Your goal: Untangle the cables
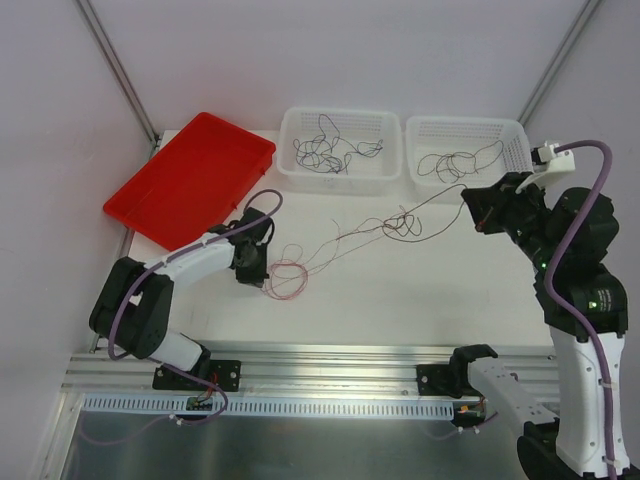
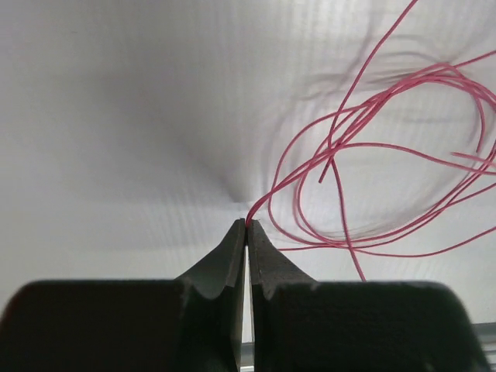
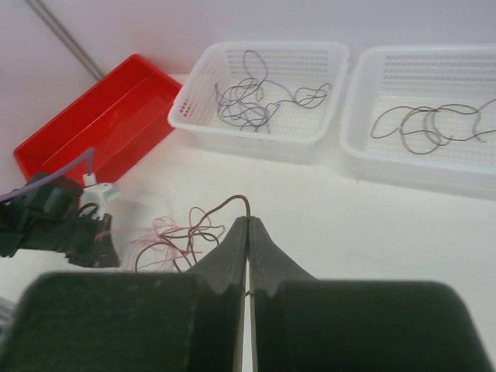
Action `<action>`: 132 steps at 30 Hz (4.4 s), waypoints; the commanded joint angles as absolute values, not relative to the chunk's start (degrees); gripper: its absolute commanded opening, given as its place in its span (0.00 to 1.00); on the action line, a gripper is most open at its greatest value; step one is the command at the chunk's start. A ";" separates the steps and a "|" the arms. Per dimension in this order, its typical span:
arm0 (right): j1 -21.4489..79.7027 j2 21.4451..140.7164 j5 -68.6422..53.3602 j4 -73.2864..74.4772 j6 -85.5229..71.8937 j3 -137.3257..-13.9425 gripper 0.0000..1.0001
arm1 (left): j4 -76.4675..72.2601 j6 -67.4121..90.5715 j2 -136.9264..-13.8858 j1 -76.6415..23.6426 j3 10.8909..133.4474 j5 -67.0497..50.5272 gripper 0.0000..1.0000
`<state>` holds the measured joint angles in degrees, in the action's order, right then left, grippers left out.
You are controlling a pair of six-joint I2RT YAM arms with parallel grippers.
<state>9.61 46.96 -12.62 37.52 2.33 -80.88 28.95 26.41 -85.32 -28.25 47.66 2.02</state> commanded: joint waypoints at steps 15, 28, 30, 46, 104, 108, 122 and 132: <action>7.82 50.44 -22.10 37.70 -1.91 -80.62 0.01 | 32.96 25.67 -77.35 -17.58 47.28 0.19 0.00; 18.71 60.73 -33.92 39.03 2.54 -62.22 0.01 | 27.60 23.20 -67.94 -28.63 52.82 -15.37 0.68; 20.99 61.34 -34.10 39.81 5.43 -63.80 0.01 | 26.03 23.03 -67.59 -30.31 54.39 -16.87 0.78; 25.13 60.56 -45.79 33.32 7.30 -68.12 0.01 | 9.41 20.84 -70.57 -44.64 58.01 -23.29 0.84; 35.06 71.10 -31.63 -16.34 -8.44 -41.39 0.63 | 18.10 46.41 -66.27 -48.43 65.04 7.38 0.00; 35.95 73.30 -34.62 -17.58 -7.82 -42.71 0.66 | 18.10 46.76 -65.57 -48.43 64.95 7.73 0.00; 35.51 66.54 -35.77 -7.66 -4.66 -44.99 0.01 | 18.54 40.79 -57.22 -46.23 61.62 24.25 0.00; 27.17 55.91 -35.60 9.04 -0.09 -49.92 0.01 | 22.23 28.92 -55.90 -41.93 62.05 36.38 0.00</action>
